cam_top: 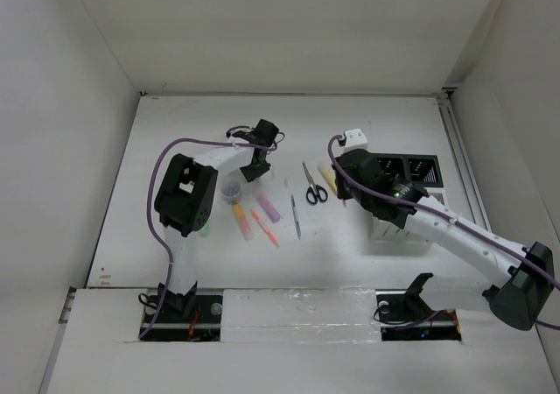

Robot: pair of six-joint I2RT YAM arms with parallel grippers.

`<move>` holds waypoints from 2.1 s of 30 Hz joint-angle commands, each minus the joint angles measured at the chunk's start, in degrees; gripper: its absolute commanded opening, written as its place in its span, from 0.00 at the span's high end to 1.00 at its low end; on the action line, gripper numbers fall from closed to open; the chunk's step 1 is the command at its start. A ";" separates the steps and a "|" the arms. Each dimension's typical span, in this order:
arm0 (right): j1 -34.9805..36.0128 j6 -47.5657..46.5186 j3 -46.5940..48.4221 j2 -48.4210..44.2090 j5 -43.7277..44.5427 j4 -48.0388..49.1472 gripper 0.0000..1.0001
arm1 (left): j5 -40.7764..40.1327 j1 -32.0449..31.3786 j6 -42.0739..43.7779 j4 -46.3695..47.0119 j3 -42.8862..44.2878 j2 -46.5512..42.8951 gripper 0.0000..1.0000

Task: Sort the stationery into containers
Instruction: Close the pen cap on the pen.

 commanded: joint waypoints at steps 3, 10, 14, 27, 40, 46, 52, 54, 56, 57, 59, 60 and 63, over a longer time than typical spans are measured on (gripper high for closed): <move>0.43 -0.18 0.26 -2.15 0.63 2.54 1.00 | 2.00 -0.80 -1.25 -2.42 -3.61 4.83 0.76; 0.43 -0.18 0.26 -2.15 0.63 2.54 1.00 | 2.00 -2.21 -1.25 -2.42 -4.13 5.35 0.76; 0.43 -0.18 0.26 -2.76 1.15 2.02 1.00 | 2.00 -2.21 -1.25 -2.42 -4.83 5.36 0.76; 0.43 0.35 -0.26 -4.17 0.54 2.02 1.00 | 1.47 -4.49 -2.31 -2.42 -5.45 5.36 0.76; 0.43 0.35 -1.32 -5.31 0.54 2.02 1.00 | 3.05 -5.55 -3.45 -0.84 -7.74 5.88 0.89; 0.43 0.35 -1.32 -5.31 0.54 2.02 1.00 | 4.20 -5.55 -2.92 1.45 -9.41 5.88 1.00; -0.10 0.35 -3.78 -6.45 -4.37 5.35 1.00 | 5.34 -5.55 1.30 7.06 -11.25 -2.00 1.00; -2.02 0.35 -4.65 -7.24 -7.70 7.54 1.00 | 3.24 -5.55 3.83 8.47 -11.95 -5.44 1.00; -3.08 0.35 -5.45 -8.04 -9.65 8.95 1.00 | 0.00 -5.55 3.85 9.61 -12.48 -11.50 1.00; -3.09 0.35 -6.06 -8.56 -10.88 10.00 1.00 | -0.54 -5.55 4.72 10.49 -13.53 -13.69 1.00; -3.79 0.35 -6.07 -8.57 -12.11 10.62 1.00 | -1.07 -5.55 6.91 12.69 -14.32 -20.35 1.00; -3.79 0.87 -6.85 -9.09 -13.34 11.67 1.00 | -1.08 -5.55 7.79 13.22 -14.33 -22.48 1.00; -3.79 2.19 -10.19 -11.20 -21.24 18.52 1.00 | -1.08 -5.55 11.22 16.63 -16.08 -31.62 1.00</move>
